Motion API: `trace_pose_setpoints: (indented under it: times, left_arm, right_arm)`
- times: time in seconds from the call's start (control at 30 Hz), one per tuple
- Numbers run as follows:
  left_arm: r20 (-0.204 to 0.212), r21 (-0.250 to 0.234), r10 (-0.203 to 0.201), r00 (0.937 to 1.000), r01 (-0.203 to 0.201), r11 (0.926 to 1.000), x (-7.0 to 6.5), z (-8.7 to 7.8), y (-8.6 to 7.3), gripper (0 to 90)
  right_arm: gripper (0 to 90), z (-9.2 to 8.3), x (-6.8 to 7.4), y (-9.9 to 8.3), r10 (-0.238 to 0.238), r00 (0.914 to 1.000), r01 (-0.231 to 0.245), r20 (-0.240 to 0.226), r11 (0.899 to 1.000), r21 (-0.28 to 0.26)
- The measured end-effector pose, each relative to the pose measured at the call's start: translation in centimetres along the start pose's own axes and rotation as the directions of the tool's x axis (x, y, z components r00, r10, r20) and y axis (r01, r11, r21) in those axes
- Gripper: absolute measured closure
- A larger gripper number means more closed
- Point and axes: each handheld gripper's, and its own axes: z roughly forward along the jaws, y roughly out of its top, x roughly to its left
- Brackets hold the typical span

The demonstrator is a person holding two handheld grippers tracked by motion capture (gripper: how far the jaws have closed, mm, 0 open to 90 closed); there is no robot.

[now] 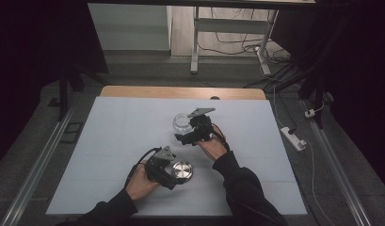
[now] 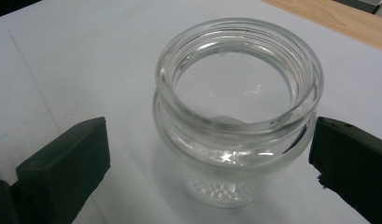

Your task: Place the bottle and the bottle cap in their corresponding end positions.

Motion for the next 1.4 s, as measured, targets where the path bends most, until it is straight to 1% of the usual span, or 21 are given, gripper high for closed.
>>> trace_pose_setpoints:
  times: [0.1,0.17,0.23,0.27,0.33,0.47,0.53,0.73,0.83,1.0,1.1,1.23,1.4]
  left_arm:
    - [-0.011,-0.003,-0.004,0.9999,0.004,1.0000,0.0,-0.7,0.0,0.0]
    - [-0.012,0.000,-0.012,0.9999,0.012,0.9999,0.1,-1.1,0.0,0.0]
    - [-0.016,0.000,-0.018,0.9997,0.018,0.9998,0.0,-1.5,-0.1,0.0]
    - [-0.019,0.003,-0.012,0.9998,0.012,0.9999,0.0,-1.7,-0.1,0.0]
    - [-0.023,0.006,-0.016,0.9996,0.016,0.9999,0.0,-2.2,-0.2,0.0]
    - [-0.028,-0.009,-0.033,0.9991,0.033,0.9994,0.2,-2.9,-0.3,0.0]
    - [-0.031,-0.014,-0.032,0.9990,0.032,0.9994,0.3,-3.3,-0.4,0.0]
    - [-0.035,-0.022,-0.041,0.9986,0.040,0.9989,0.4,-4.3,-1.0,0.0]
    - [-0.036,-0.022,-0.039,0.9986,0.038,0.9990,0.5,-4.8,-1.4,0.0]
    - [-0.051,-0.037,-0.040,0.9979,0.038,0.9986,0.3,-5.6,-2.0,0.0]
    - [-0.041,-0.054,-0.056,0.9976,0.054,0.9971,0.4,-6.1,-2.3,0.0]
    - [-0.042,-0.066,-0.068,0.9968,0.065,0.9957,0.4,-6.7,-2.6,0.0]
    - [-0.036,-0.092,-0.070,0.9969,0.066,0.9935,0.2,-7.3,-2.9,0.0]
  right_arm:
    - [0.0,-0.5,0.3,-0.1,-0.002,1.0000,0.002,0.005,1.000,-0.001]
    - [0.0,-0.8,0.4,-0.2,0.008,0.9999,-0.008,-0.011,1.000,-0.006]
    - [0.0,-1.2,0.5,-0.4,0.016,0.9997,-0.016,-0.017,1.000,-0.014]
    - [0.0,-1.4,0.6,-0.5,0.014,0.9998,-0.015,-0.014,1.000,-0.019]
    - [0.0,-2.0,0.8,-0.7,0.009,0.9999,-0.010,-0.010,1.000,-0.026]
    - [0.0,-3.0,1.1,-0.9,0.002,1.0000,-0.002,-0.003,0.999,-0.048]
    - [0.0,-3.3,1.4,-1.0,-0.006,1.0000,0.005,-0.001,0.999,-0.052]
    - [0.0,-4.0,2.1,-1.7,-0.035,0.9994,0.035,-0.006,0.999,-0.039]
    - [0.0,-4.3,2.3,-2.1,-0.035,0.9993,0.034,-0.014,0.999,-0.036]
    - [0.0,-4.9,2.7,-3.1,-0.020,0.9994,0.020,-0.027,0.999,-0.030]
    - [0.0,-5.3,2.8,-3.6,0.000,0.9993,-0.001,-0.036,1.000,-0.031]
    - [0.0,-5.9,3.0,-3.9,-0.004,0.9994,0.003,-0.035,0.999,-0.037]
    - [0.0,-6.8,3.5,-4.2,-0.012,0.9992,0.010,-0.039,0.999,-0.046]
